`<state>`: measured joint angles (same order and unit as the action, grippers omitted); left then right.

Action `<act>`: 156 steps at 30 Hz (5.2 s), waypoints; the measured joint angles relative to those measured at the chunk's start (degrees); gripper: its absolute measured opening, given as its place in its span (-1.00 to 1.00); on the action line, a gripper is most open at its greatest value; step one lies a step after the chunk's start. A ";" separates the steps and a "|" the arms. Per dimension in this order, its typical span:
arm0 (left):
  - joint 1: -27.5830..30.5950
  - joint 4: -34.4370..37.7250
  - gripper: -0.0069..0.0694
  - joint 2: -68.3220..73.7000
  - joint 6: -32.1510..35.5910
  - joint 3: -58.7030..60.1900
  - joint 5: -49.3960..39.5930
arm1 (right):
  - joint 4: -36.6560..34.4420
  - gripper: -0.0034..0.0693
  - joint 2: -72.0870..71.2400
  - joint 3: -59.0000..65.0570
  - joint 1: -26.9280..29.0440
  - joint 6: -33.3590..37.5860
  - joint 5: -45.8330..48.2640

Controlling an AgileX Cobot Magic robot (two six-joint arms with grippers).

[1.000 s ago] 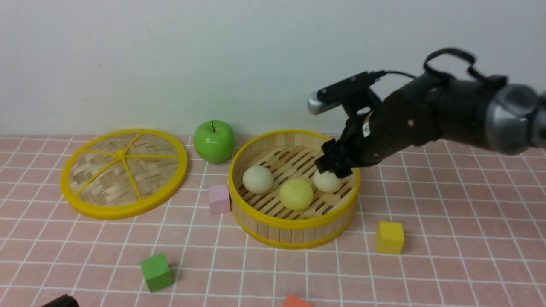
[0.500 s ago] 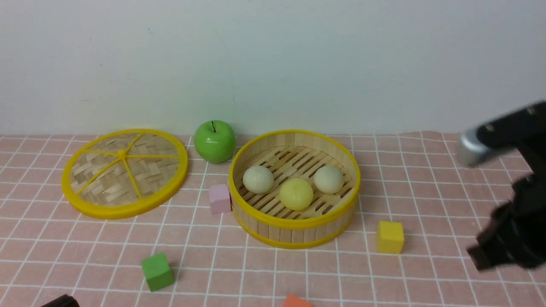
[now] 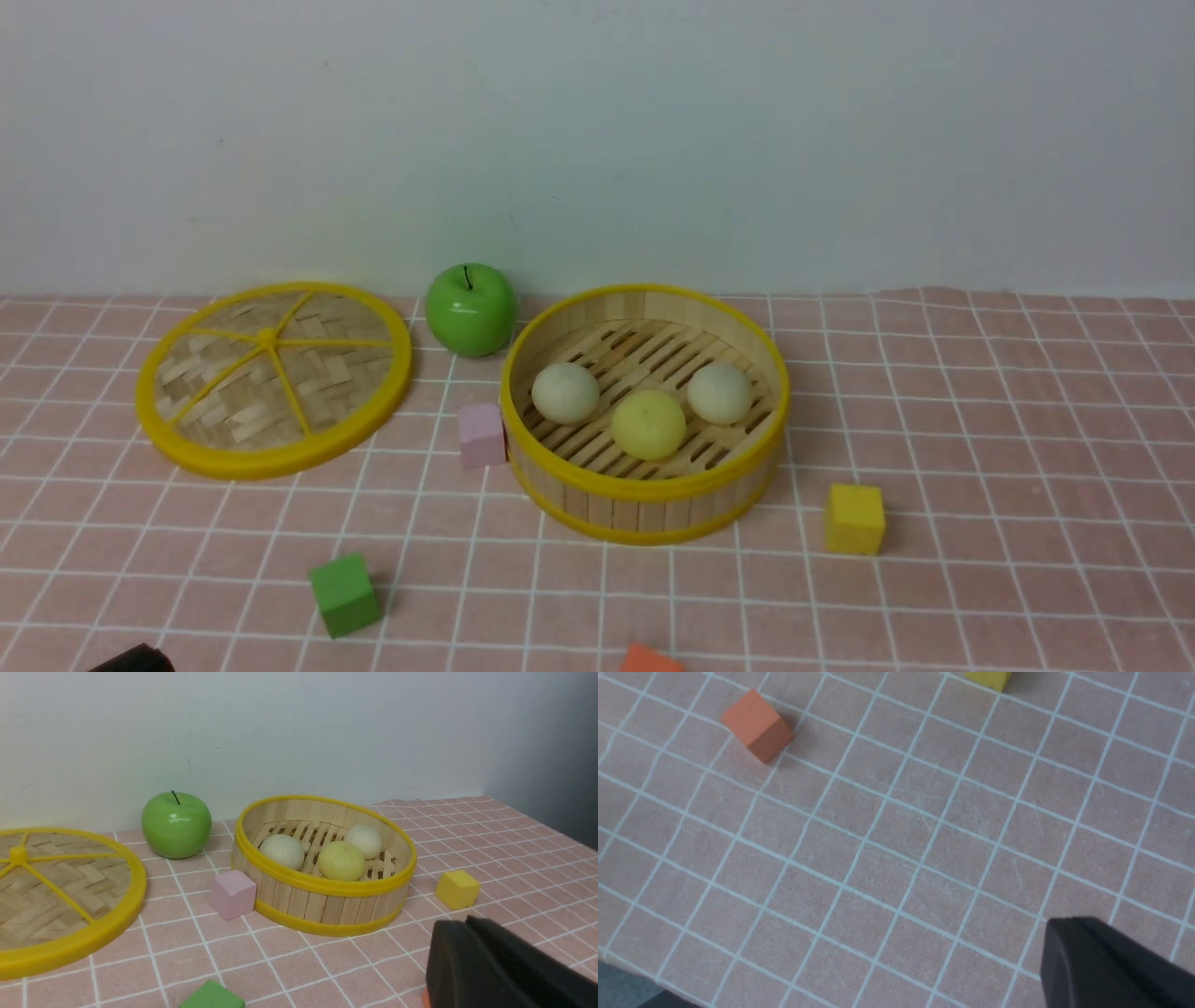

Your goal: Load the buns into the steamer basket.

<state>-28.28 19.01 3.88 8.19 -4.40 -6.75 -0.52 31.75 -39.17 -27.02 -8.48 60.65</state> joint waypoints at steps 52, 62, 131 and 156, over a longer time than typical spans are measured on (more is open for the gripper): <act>0.00 0.05 -0.63 -0.10 0.00 0.00 -0.07 | 2.54 -0.90 -32.34 40.22 24.08 1.77 -39.25; 0.00 0.05 -0.60 -0.10 0.00 0.00 -0.07 | 2.54 -0.90 -32.34 40.22 24.08 1.75 -39.25; 22.25 -22.12 -0.86 -4.45 -31.26 6.14 -15.48 | 2.54 -0.68 -32.36 40.22 24.04 1.71 -39.20; 22.25 -22.12 -0.84 -4.45 -31.26 6.14 -15.48 | 2.54 -0.58 -32.36 40.22 24.04 1.71 -39.20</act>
<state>-6.02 -3.11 -0.56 -23.08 1.74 -22.23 2.01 -0.61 1.06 -2.98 -6.77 21.44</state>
